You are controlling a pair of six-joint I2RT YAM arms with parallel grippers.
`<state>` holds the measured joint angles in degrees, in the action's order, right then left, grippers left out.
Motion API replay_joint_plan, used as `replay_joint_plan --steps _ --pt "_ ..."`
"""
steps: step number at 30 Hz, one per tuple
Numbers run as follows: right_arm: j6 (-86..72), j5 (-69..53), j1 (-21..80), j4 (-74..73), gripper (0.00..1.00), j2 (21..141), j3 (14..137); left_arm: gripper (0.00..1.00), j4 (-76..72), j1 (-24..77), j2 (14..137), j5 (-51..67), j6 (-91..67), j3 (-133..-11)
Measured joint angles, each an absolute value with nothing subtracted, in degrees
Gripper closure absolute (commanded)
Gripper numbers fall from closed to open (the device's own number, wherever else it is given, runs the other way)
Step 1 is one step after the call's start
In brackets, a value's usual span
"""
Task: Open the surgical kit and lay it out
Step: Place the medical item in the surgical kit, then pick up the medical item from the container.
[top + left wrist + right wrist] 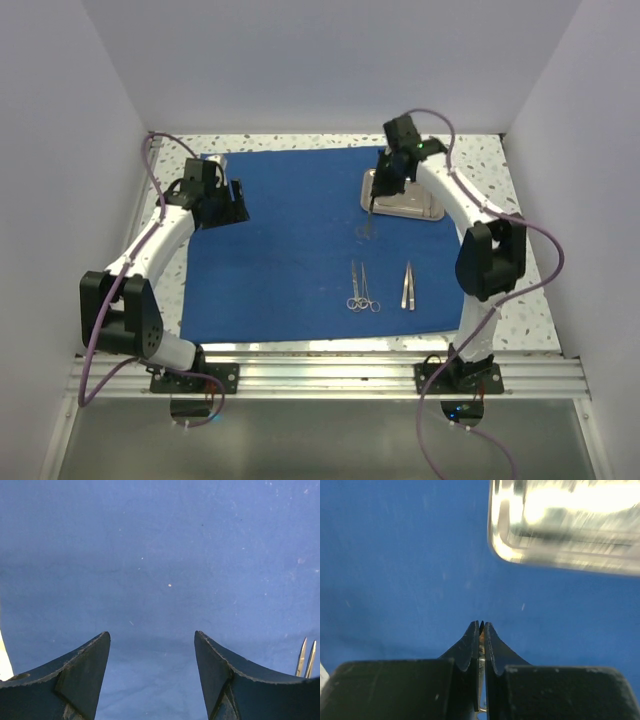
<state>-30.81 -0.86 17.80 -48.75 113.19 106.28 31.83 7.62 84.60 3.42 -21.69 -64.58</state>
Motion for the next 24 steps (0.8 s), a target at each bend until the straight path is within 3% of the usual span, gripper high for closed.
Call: replay_joint_plan --steps 5,10,11,12,13,15,17,24 --pt "-31.51 -3.99 25.63 -43.38 1.00 103.26 83.53 0.26 30.94 7.62 84.51 4.34 -21.76 -64.55" --pt "-32.08 -5.67 29.10 -39.16 1.00 100.12 72.16 0.25 30.83 7.62 84.20 4.82 -21.85 -64.55" --pt "-32.16 -5.76 29.21 -38.39 0.96 100.09 71.13 0.25 30.83 7.62 84.20 4.91 -21.85 -64.55" --pt "-32.21 -5.82 29.23 -37.69 0.82 100.09 70.41 0.25 30.83 7.62 84.18 4.99 -21.85 -64.55" --pt "-32.42 -5.82 29.23 -37.19 0.54 100.09 69.91 0.25 30.83 7.62 84.18 5.15 -21.85 -64.55" --pt "-32.64 -5.74 29.23 -36.80 0.29 100.09 69.82 0.25 30.83 7.62 84.18 5.41 -21.85 -64.55" --pt "-32.18 -5.41 29.19 -36.53 0.23 100.09 70.32 0.26 30.83 7.62 84.18 5.63 -21.85 -64.55" --pt "-29.30 -1.21 27.24 -41.54 0.24 101.01 84.07 0.26 30.87 7.62 84.01 5.82 -21.91 -64.55"
